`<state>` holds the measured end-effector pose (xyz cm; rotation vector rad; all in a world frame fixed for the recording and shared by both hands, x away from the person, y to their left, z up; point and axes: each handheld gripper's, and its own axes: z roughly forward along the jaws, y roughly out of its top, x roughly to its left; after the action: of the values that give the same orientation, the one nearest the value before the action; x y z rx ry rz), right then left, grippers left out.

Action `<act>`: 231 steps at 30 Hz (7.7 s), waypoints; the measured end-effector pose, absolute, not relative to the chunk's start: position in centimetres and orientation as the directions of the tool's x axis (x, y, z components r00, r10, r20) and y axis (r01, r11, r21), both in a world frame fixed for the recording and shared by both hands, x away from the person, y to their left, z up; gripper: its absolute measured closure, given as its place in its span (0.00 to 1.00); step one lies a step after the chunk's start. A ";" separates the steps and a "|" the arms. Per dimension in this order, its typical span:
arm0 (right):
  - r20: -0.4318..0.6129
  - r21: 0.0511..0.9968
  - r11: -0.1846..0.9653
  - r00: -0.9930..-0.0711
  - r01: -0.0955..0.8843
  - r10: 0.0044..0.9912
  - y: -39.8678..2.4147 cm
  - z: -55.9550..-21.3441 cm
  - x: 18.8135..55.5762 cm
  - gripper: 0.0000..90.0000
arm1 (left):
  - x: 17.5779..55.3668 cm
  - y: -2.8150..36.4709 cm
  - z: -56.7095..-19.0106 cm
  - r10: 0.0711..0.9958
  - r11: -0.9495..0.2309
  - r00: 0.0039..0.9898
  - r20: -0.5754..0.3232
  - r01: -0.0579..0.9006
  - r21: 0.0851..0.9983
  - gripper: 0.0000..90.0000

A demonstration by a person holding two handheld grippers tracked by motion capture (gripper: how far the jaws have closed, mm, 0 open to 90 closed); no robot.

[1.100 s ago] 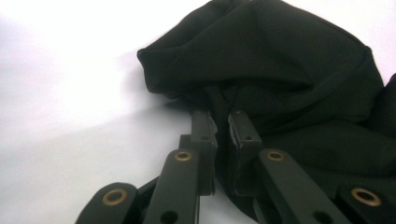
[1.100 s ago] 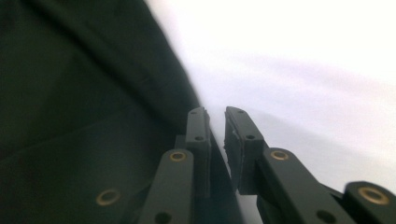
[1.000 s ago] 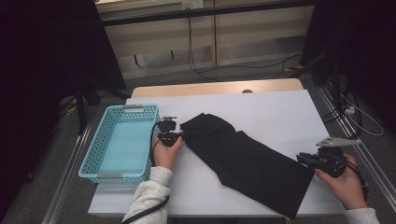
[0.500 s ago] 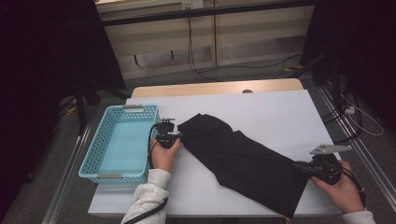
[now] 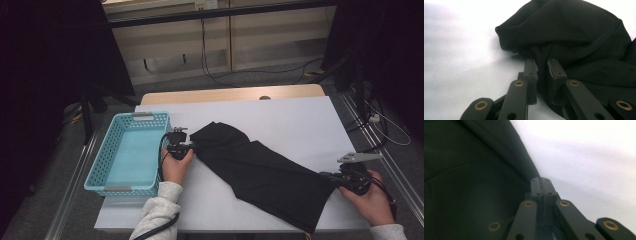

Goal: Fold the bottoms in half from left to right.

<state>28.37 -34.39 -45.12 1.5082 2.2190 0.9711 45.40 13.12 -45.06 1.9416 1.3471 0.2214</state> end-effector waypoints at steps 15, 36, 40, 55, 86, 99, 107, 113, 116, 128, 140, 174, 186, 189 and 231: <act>0.111 0.678 0.207 -0.377 0.705 0.919 -34.2 -45.6 28.8 0.75 | 45.5 13.3 -45.0 0.876 -0.156 0.417 -0.242 0.720 0.676 0.50; 0.127 0.663 0.185 -0.353 0.725 0.927 -36.8 -45.3 28.7 0.99 | 45.8 13.5 -45.0 0.887 -0.145 0.399 -0.234 0.720 0.678 0.41; 0.072 0.690 0.212 -0.357 0.692 0.931 -36.6 -45.1 28.7 0.93 | 45.9 13.2 -45.0 0.881 -0.159 0.413 -0.232 0.719 0.677 0.46; 0.114 0.759 0.292 -0.561 0.582 0.820 -26.4 -43.7 30.8 0.59 | 46.3 13.4 -45.0 0.877 -0.155 0.407 -0.255 0.742 0.652 0.75; 0.078 0.724 0.486 -0.758 0.489 0.647 -14.9 -46.1 31.8 0.96 | 47.7 13.1 -43.6 0.884 -0.112 0.358 -0.300 0.786 0.608 0.97; 0.145 0.689 0.537 -0.819 0.487 0.556 -16.0 -45.7 29.7 0.97 | 47.8 14.5 -42.7 0.898 -0.068 0.323 -0.298 0.772 0.632 0.90; 0.165 0.694 0.521 -0.814 0.497 0.557 -16.1 -45.8 29.8 0.96 | 47.5 13.1 -43.3 0.880 -0.161 0.405 -0.246 0.744 0.649 0.58; 0.163 0.694 0.523 -0.815 0.495 0.556 -16.2 -45.8 29.8 0.96 | 47.6 13.3 -44.4 0.892 -0.152 0.373 -0.255 0.779 0.609 0.86; 0.154 0.691 0.530 -0.817 0.491 0.556 -16.5 -45.6 29.8 0.97 | 47.7 13.6 -44.1 0.894 -0.142 0.364 -0.262 0.784 0.605 0.98; 0.196 0.678 0.519 -0.809 0.520 0.554 -17.9 -45.7 29.5 0.97 | 47.6 15.0 -42.2 0.910 -0.095 0.324 -0.259 0.771 0.630 0.97; 0.212 0.688 0.496 -0.801 0.529 0.560 -17.9 -45.6 29.6 0.86 | 47.7 12.5 -44.9 0.874 -0.194 0.417 -0.249 0.770 0.608 0.68; 0.142 0.767 0.321 -0.635 0.555 0.759 -23.8 -44.0 30.9 0.47 | 47.6 11.5 -44.7 0.866 -0.273 0.460 -0.195 0.762 0.587 0.67; 0.133 0.770 0.279 -0.572 0.574 0.809 -26.0 -43.8 31.1 0.47 | 47.1 13.4 -42.9 0.891 -0.211 0.392 -0.231 0.806 0.553 0.96; 0.116 0.777 0.253 -0.525 0.577 0.843 -27.8 -43.5 31.3 0.47 | 46.9 13.8 -42.6 0.895 -0.216 0.386 -0.221 0.811 0.544 0.96; 0.174 0.681 0.158 -0.368 0.715 0.914 -35.2 -45.8 32.2 1.00 | 47.8 13.0 -44.0 0.898 -0.195 0.391 -0.201 0.764 0.615 0.18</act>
<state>32.21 -35.21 -45.79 1.5719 2.1595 1.0196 47.79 13.03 -43.98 2.0050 1.4192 0.2670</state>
